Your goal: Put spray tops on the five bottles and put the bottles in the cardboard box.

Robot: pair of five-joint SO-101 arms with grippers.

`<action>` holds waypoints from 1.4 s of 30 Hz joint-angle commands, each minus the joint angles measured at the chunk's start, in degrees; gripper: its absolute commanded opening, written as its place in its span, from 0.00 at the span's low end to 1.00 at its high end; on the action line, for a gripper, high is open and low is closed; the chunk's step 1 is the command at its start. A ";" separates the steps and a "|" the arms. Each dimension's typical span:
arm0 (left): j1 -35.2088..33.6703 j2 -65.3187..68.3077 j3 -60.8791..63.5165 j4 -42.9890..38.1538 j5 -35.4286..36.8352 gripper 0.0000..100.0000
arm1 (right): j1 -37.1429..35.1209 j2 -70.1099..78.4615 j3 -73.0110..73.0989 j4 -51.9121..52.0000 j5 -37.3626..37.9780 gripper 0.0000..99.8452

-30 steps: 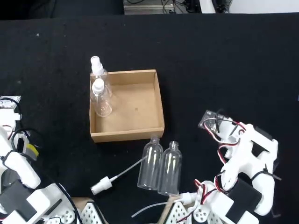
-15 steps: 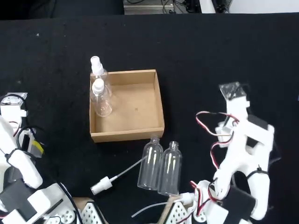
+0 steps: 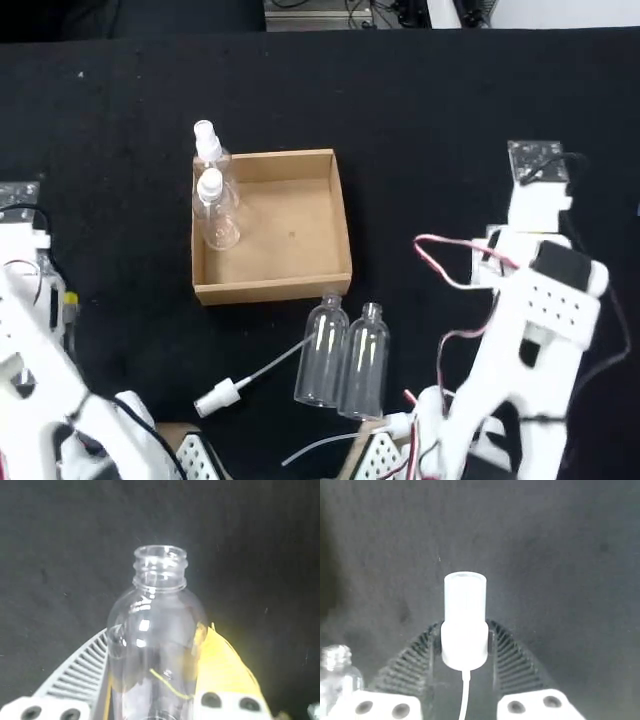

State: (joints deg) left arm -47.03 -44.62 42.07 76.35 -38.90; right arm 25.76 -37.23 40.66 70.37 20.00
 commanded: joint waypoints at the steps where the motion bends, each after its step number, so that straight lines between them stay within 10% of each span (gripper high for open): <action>1: 4.79 -10.99 -0.92 0.09 8.70 0.03 | -4.75 -9.80 -6.73 3.52 -3.69 0.01; 19: 34.77 -39.30 0.92 -12.66 30.33 0.03 | -40.62 -16.13 -32.04 -2.99 -28.13 0.01; 42: 62.29 -59.78 29.76 -35.87 34.11 0.03 | -57.58 -14.46 -32.48 -40.18 -28.31 0.01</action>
State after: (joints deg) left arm 12.66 -103.60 71.43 43.03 -5.23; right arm -27.08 -52.09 11.47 36.35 -8.40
